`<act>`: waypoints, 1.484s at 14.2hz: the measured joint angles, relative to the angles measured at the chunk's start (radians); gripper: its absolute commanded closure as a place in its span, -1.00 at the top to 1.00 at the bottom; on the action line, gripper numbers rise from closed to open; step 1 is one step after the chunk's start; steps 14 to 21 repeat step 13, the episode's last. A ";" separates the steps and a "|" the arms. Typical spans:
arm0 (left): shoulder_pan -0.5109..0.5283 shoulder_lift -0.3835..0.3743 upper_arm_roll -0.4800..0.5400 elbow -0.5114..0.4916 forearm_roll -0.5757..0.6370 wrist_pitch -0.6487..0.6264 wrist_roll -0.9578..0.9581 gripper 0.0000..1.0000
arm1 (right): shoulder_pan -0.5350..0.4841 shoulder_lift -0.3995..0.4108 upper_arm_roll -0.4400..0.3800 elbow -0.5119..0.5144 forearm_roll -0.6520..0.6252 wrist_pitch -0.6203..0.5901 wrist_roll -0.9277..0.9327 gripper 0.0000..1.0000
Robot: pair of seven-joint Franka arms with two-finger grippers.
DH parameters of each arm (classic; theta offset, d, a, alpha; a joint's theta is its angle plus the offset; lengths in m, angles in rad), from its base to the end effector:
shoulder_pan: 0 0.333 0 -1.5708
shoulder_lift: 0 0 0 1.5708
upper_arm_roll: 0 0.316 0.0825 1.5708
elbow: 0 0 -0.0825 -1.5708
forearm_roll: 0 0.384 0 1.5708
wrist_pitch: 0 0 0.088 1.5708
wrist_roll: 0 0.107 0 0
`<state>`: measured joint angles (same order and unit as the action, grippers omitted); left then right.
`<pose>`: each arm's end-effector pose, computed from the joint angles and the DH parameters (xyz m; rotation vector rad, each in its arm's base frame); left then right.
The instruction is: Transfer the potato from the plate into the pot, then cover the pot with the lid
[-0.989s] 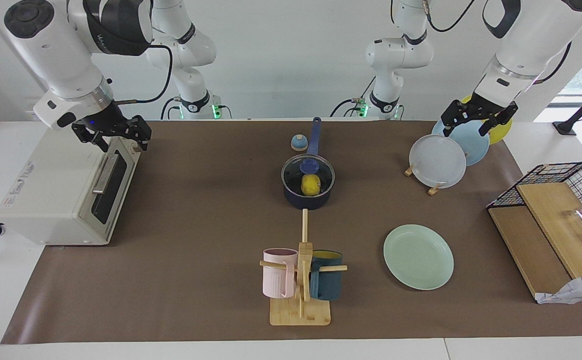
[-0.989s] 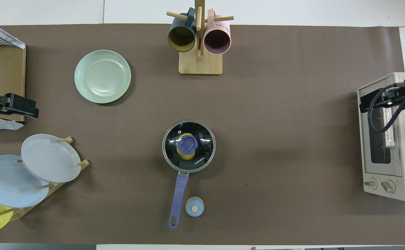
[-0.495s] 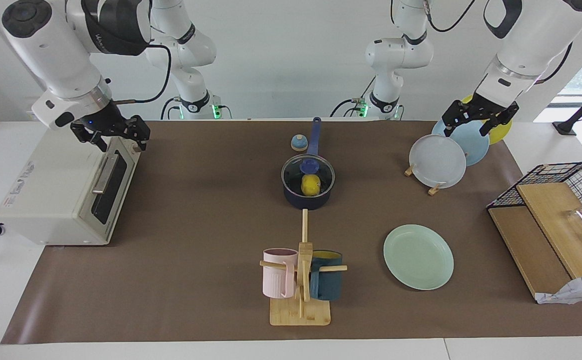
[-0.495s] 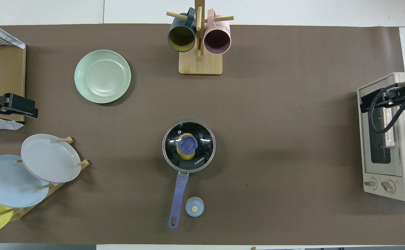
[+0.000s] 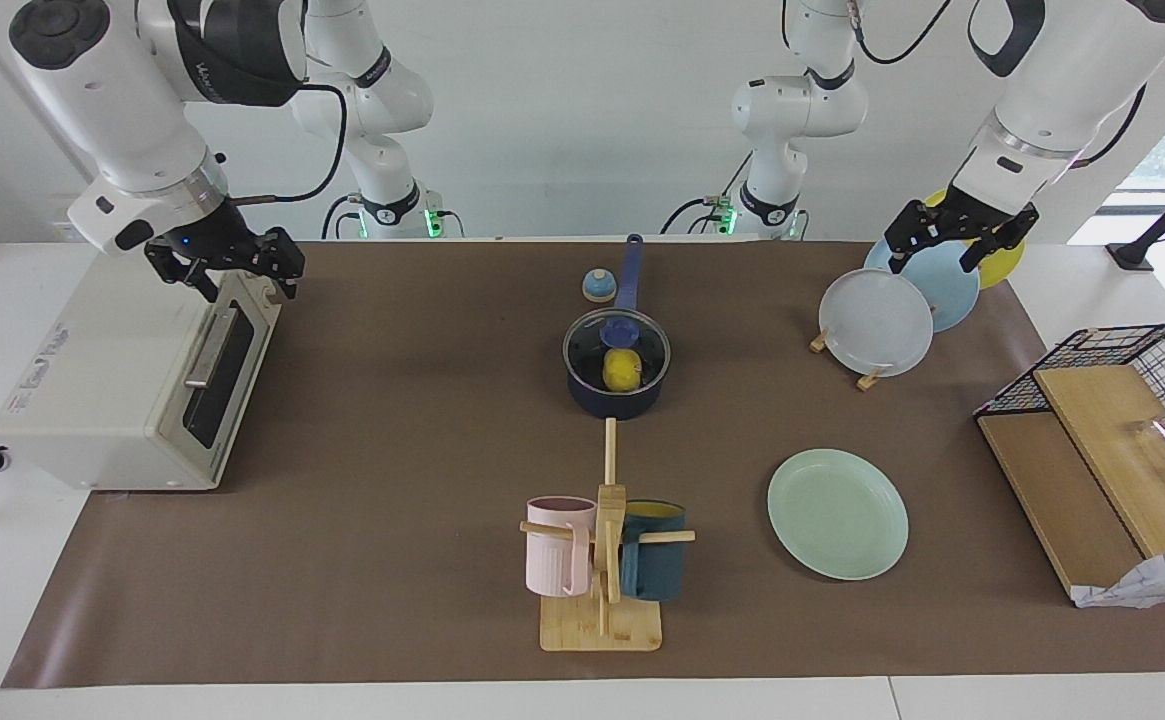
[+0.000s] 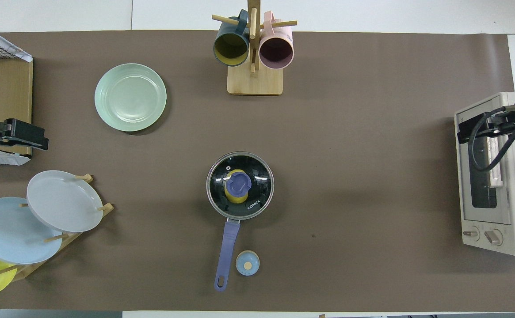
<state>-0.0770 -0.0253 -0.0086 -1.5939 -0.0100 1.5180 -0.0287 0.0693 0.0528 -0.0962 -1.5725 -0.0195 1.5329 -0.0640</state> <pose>0.5387 -0.0474 0.6230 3.1324 -0.0896 -0.0800 0.5645 -0.0160 0.5912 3.1173 0.0579 -0.1454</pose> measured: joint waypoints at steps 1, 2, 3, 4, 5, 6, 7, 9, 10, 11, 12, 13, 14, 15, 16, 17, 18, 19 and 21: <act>0.000 0.000 0.000 0.000 0.000 0.000 0.000 1.00 | -0.001 0.000 0.000 0.000 0.000 0.007 0.010 1.00; 0.000 0.000 0.000 0.000 0.000 0.000 0.000 1.00 | -0.002 0.000 -0.001 0.000 0.000 0.016 0.021 1.00; 0.000 0.000 0.000 0.000 0.000 0.000 0.000 1.00 | -0.002 0.000 0.000 0.000 0.000 0.021 0.027 1.00; 0.000 0.000 0.000 0.000 0.000 0.000 0.000 1.00 | -0.002 0.000 0.000 0.000 0.000 0.023 0.031 1.00; 0.000 0.000 0.000 0.000 0.000 0.000 0.000 1.00 | -0.002 0.000 0.000 0.000 0.000 0.023 0.034 1.00; 0.000 0.000 0.000 0.000 0.000 0.000 0.000 1.00 | -0.002 0.000 0.000 0.000 0.000 0.023 0.035 1.00; 0.000 0.000 0.000 0.000 0.000 0.000 0.000 1.00 | -0.002 0.000 0.000 0.000 0.000 0.023 0.035 1.00; 0.000 0.000 0.000 0.000 0.000 0.000 0.000 1.00 | -0.002 0.000 -0.001 0.000 0.000 0.024 0.035 1.00; 0.000 0.000 0.000 0.000 0.000 0.000 0.000 1.00 | -0.002 0.000 -0.001 0.000 0.000 0.024 0.035 1.00; 0.000 0.000 0.000 0.000 0.000 0.000 0.000 1.00 | -0.002 0.000 -0.001 0.000 0.000 0.024 0.035 1.00; 0.000 0.000 0.000 0.000 0.000 0.000 0.000 1.00 | -0.002 0.000 -0.001 0.000 0.000 0.024 0.035 1.00; 0.000 0.000 0.000 0.000 0.000 0.000 0.000 1.00 | -0.002 0.000 -0.001 0.000 0.000 0.024 0.035 1.00; 0.000 0.000 0.000 0.000 0.000 0.000 0.000 1.00 | -0.002 0.000 -0.001 0.000 0.000 0.024 0.035 1.00; 0.000 0.000 0.000 0.000 0.000 0.000 0.000 1.00 | -0.002 0.000 -0.001 0.000 0.000 0.024 0.035 1.00; 0.000 0.000 0.000 0.000 0.000 0.000 0.000 1.00 | -0.002 0.000 -0.001 0.000 0.000 0.024 0.035 1.00; 0.000 0.000 0.000 0.000 0.000 0.000 0.000 1.00 | -0.002 0.000 -0.001 0.000 0.000 0.024 0.035 1.00; 0.000 0.000 0.000 0.000 0.000 0.000 0.000 1.00 | -0.002 0.000 -0.001 0.000 0.000 0.024 0.035 1.00; 0.000 0.000 0.000 0.000 0.000 0.000 0.000 1.00 | -0.002 0.000 -0.001 0.000 0.000 0.024 0.035 1.00; 0.000 0.000 0.000 0.000 0.000 0.000 0.000 1.00 | -0.002 0.000 -0.001 0.000 0.000 0.024 0.035 1.00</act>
